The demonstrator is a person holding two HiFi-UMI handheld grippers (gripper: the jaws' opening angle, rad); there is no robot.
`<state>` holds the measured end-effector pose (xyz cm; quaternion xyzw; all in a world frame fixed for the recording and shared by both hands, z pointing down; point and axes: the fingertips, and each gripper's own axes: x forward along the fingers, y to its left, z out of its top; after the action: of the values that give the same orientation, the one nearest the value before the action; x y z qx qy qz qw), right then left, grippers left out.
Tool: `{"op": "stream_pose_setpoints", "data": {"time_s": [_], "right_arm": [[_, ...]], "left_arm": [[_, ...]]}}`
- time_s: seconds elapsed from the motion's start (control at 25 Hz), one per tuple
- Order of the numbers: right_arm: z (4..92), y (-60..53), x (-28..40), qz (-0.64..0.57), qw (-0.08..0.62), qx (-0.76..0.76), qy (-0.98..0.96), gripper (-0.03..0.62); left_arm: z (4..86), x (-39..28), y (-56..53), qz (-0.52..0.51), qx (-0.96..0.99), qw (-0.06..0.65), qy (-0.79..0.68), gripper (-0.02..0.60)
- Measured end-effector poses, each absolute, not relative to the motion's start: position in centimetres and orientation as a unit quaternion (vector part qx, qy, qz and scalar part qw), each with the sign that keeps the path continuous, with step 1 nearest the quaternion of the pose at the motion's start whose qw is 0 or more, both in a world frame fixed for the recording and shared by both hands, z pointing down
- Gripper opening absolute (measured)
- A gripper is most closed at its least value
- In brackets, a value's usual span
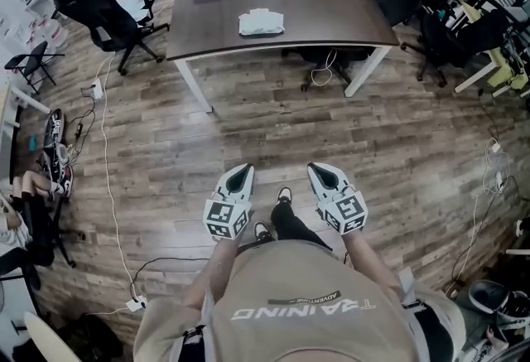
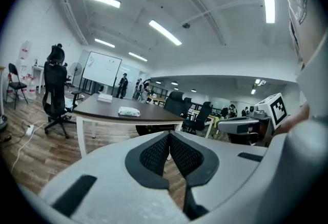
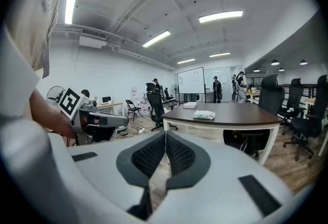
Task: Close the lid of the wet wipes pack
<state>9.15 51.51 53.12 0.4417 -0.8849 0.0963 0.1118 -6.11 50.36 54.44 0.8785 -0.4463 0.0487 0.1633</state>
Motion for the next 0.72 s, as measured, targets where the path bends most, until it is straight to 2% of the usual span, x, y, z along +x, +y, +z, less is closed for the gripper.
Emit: {"op": "stream_pose_setpoints", "data": {"time_s": [0.24,0.48,0.72], "right_arm": [[52.2,44.3,10.7,0.060,0.106,0.445,-0.887,0.015],[52.9,39.4,14.1,0.100,0.061,0.447,-0.887,0.015],[54.2,35.3,15.5,0.100,0.067,0.438,-0.891,0.015]], "left_arm": [[51.1,-3.5,43.6,0.068,0.888,0.133,-0.434,0.009],[49.8,0.3,39.3,0.069,0.896,0.127,-0.420,0.009],[49.1,-0.3,36.5,0.063,0.881,0.119,-0.453,0.009]]}}
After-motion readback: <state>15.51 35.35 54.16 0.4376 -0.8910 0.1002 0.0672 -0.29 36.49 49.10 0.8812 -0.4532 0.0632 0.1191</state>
